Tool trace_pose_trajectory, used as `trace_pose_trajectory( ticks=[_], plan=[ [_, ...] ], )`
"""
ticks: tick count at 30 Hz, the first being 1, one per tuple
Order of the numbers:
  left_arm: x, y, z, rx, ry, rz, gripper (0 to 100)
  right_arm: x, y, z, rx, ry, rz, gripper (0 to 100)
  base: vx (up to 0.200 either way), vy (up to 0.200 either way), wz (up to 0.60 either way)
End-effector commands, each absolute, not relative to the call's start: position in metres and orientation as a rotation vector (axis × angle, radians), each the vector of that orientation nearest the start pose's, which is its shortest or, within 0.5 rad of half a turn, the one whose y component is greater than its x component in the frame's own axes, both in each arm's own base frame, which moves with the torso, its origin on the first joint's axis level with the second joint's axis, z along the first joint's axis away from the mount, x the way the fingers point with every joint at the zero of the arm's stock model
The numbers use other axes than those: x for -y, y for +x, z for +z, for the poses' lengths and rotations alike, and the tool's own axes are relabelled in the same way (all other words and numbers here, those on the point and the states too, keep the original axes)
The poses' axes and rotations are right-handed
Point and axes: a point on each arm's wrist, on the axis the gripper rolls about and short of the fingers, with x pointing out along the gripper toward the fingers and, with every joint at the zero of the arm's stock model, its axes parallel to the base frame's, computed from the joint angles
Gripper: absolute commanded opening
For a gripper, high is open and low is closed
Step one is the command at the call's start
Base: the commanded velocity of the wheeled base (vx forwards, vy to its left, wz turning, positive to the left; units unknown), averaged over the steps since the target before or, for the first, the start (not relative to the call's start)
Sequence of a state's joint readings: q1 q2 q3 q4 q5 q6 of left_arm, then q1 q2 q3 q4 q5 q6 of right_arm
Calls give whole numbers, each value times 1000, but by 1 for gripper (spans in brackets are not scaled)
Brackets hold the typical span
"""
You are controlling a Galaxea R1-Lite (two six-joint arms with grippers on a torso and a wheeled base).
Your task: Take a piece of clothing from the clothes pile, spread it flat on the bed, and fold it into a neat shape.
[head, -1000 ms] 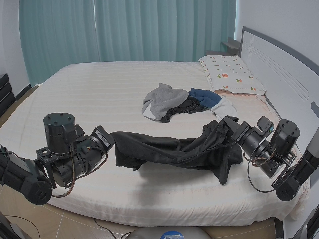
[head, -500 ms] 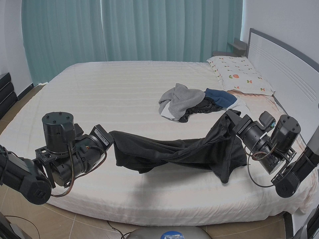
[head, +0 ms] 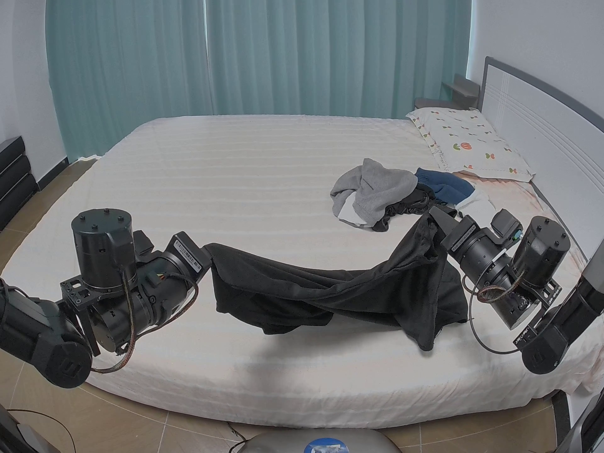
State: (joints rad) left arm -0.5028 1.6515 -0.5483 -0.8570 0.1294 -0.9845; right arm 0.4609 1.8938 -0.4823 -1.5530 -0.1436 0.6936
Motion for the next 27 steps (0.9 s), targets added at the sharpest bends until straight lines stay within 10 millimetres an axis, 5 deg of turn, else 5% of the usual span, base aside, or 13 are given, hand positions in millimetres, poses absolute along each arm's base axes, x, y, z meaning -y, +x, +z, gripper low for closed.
trace_pose_trajectory(
  ticks=[1, 27],
  plan=[
    [126, 235, 157, -380, -898, -234, 0, -129, 268, 146, 57, 740, 360, 0, 0, 200, 0],
    [123, 233, 160, -369, -895, -235, 0, -132, 265, 148, 48, 771, 382, 0, 0, 200, 0]
  ],
)
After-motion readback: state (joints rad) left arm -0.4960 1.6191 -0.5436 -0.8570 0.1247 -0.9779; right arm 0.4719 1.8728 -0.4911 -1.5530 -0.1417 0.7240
